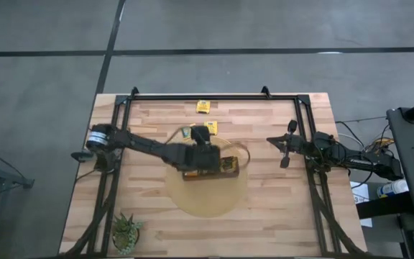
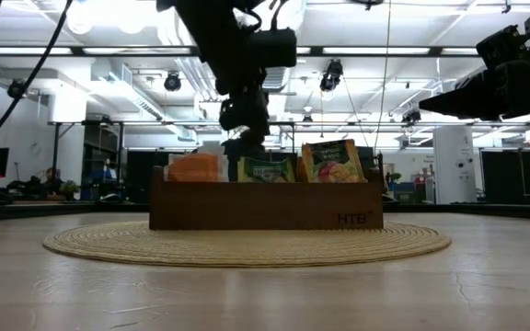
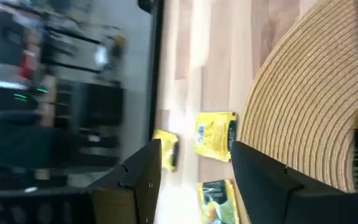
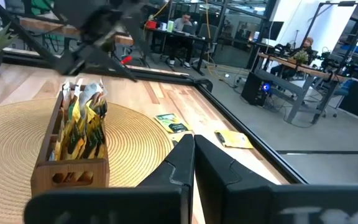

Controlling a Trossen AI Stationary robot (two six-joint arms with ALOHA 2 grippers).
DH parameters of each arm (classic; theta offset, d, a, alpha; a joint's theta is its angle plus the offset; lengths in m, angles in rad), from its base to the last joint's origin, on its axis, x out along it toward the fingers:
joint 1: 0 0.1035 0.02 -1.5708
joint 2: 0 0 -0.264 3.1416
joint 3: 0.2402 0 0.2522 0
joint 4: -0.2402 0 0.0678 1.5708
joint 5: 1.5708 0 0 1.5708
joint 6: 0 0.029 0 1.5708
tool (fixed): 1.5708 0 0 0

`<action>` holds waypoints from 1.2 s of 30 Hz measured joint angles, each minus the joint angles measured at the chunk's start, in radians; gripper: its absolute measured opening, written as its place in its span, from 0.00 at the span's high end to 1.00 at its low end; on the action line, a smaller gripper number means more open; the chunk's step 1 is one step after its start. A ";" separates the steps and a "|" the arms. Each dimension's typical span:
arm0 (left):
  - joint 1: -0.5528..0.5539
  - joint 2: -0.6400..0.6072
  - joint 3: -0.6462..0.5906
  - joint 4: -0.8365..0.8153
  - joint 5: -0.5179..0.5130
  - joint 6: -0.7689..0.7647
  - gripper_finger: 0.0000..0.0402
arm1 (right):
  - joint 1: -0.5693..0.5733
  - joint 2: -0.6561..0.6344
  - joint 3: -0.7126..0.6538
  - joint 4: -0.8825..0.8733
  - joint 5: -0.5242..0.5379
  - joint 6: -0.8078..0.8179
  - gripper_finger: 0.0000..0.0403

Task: Pick & Place Tea
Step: Put the yellow tea bag into the wooden organizer

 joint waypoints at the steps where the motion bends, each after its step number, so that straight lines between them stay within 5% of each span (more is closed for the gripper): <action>1: 0.024 -0.011 -0.003 -0.002 0.045 -0.004 0.53 | 0.000 0.000 0.000 0.000 0.000 0.000 0.98; 7: 0.204 -0.044 -0.007 -0.016 0.380 -0.047 0.53 | 0.000 0.001 0.000 0.000 0.000 0.000 0.98; 23: 0.555 -0.044 -0.018 -0.219 0.794 -0.188 0.53 | 0.000 0.000 0.000 0.000 0.000 0.000 0.98; 36: 0.586 -0.042 -0.150 -0.098 0.777 -0.196 0.53 | 0.000 0.000 0.000 0.000 0.000 0.000 0.98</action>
